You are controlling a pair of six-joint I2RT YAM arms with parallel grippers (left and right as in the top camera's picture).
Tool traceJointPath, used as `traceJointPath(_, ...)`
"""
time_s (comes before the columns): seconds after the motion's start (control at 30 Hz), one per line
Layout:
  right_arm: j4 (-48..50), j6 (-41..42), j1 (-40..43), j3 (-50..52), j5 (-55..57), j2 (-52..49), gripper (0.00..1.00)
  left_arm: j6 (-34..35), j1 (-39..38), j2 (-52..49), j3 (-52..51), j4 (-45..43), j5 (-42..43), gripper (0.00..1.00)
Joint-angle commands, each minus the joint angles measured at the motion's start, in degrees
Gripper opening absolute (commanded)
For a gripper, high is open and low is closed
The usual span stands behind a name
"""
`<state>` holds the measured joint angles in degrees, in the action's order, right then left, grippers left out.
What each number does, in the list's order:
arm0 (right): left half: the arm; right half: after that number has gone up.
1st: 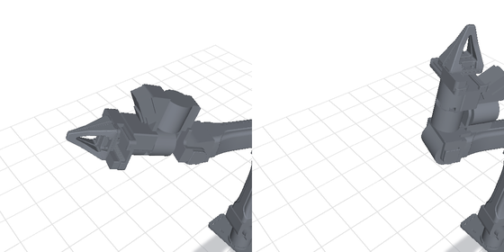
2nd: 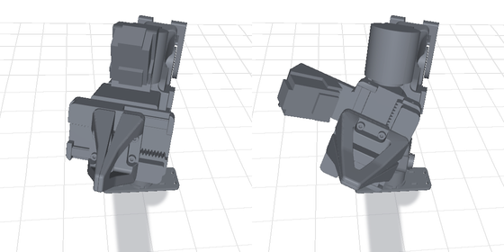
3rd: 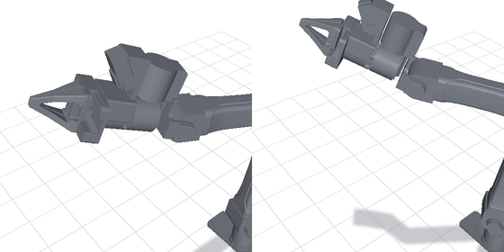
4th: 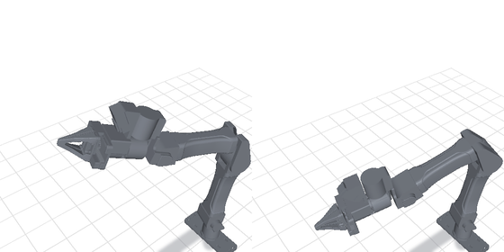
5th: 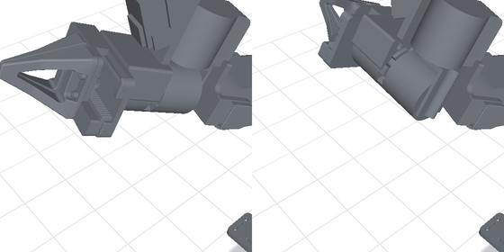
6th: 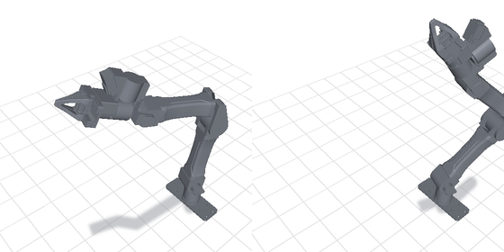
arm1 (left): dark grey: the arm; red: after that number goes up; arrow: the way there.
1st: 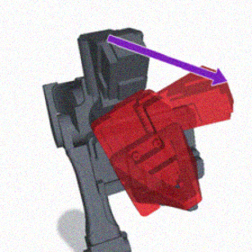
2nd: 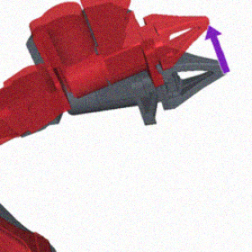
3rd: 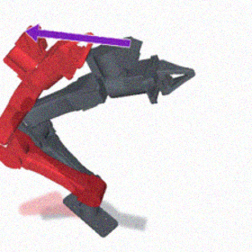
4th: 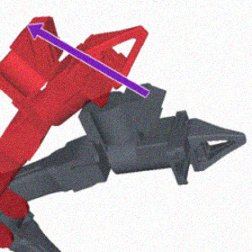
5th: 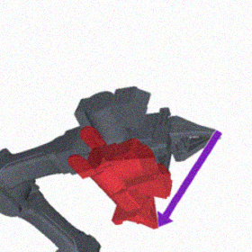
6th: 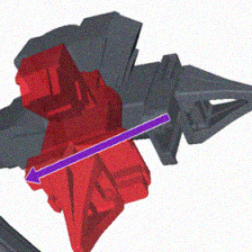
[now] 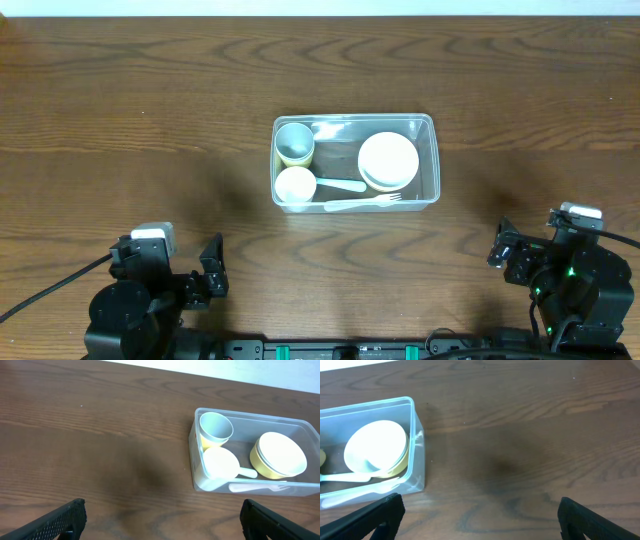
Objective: Pack container
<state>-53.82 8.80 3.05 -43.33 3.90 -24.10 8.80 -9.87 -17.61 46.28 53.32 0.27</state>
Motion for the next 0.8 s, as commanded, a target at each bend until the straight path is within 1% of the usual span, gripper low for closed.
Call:
traceJointPath(0.0, 0.0, 1.0, 0.3, 0.2, 0.6, 0.5, 0.99, 0.3, 0.1, 0.1, -0.4, -0.3, 0.6, 0.98)
traceJointPath(0.2, -1.8, 1.0, -1.2, 0.7, 0.6, 3.6, 0.99, 0.3, 0.1, 0.1, -0.4, -0.2, 0.6, 0.98)
traceJointPath(0.3, -1.3, 1.0, -4.4, 2.8, -0.8, 7.9, 0.99, 0.3, 0.1, 0.1, -0.4, -0.3, 0.6, 0.98)
traceJointPath(0.4, 0.6, 1.0, -6.8, 6.9, -1.0, 13.5, 0.99, 0.3, 0.1, 0.1, -0.4, -0.3, 0.6, 0.98)
traceJointPath(0.57, 8.0, 1.0, -7.8, 16.6, -3.2, 24.1, 0.99, 0.3, 0.1, 0.1, -0.4, -0.3, 0.6, 0.98)
traceJointPath(0.7, 16.0, 0.7, -8.3, 21.2, -4.2, 23.3, 0.99, 0.3, 0.1, 0.1, -0.4, -0.3, 0.6, 0.98)
traceJointPath(0.77, 22.5, -0.4, -8.5, 23.8, -3.7, 23.6, 0.99, 0.3, 0.1, 0.1, -0.4, -0.3, 0.6, 0.98)
